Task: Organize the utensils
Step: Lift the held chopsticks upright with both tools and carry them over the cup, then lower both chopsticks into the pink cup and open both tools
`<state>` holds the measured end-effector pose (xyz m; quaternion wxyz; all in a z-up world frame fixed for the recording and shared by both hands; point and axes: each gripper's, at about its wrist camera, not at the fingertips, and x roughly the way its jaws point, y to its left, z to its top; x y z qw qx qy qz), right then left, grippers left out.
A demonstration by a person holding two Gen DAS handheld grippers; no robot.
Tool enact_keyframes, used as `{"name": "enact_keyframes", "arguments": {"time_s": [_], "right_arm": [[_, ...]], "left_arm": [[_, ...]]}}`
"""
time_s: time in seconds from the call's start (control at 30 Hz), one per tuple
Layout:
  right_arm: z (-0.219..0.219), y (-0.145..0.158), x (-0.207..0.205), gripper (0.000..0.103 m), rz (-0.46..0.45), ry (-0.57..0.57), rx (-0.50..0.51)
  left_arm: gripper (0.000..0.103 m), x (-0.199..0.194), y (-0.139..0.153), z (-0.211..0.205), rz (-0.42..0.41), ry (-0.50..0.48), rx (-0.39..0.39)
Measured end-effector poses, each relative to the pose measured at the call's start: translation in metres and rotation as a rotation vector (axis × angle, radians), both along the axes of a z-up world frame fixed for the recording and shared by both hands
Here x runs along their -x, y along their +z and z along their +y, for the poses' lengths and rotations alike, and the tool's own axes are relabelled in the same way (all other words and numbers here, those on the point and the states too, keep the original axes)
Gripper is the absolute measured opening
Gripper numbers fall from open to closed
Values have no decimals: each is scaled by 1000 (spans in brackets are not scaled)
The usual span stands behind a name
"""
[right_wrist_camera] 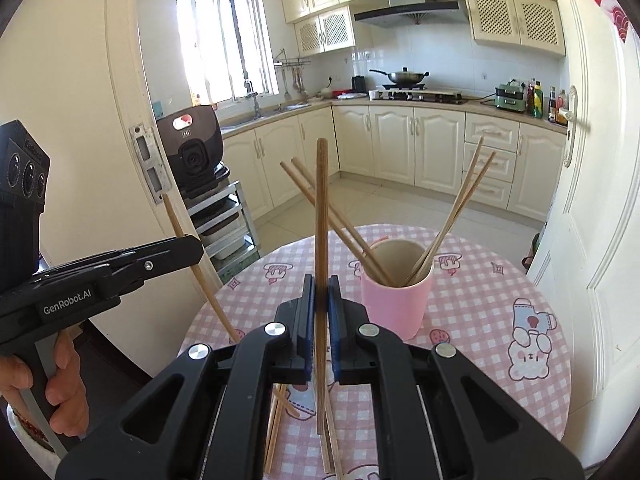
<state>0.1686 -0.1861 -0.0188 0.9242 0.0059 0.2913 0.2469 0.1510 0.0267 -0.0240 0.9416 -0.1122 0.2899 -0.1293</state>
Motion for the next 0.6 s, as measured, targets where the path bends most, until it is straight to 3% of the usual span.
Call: {"name": "enact_keyframes", "arguments": {"time_s": [0.37, 0.6], "right_arm": [[-15, 17, -2, 5, -60, -45, -6], [-27, 35, -15, 5, -127, -91, -34]], "left_arm": [[5, -12, 18, -20, -40, -32, -8], [5, -30, 41, -39, -116, -57, -27]]}}
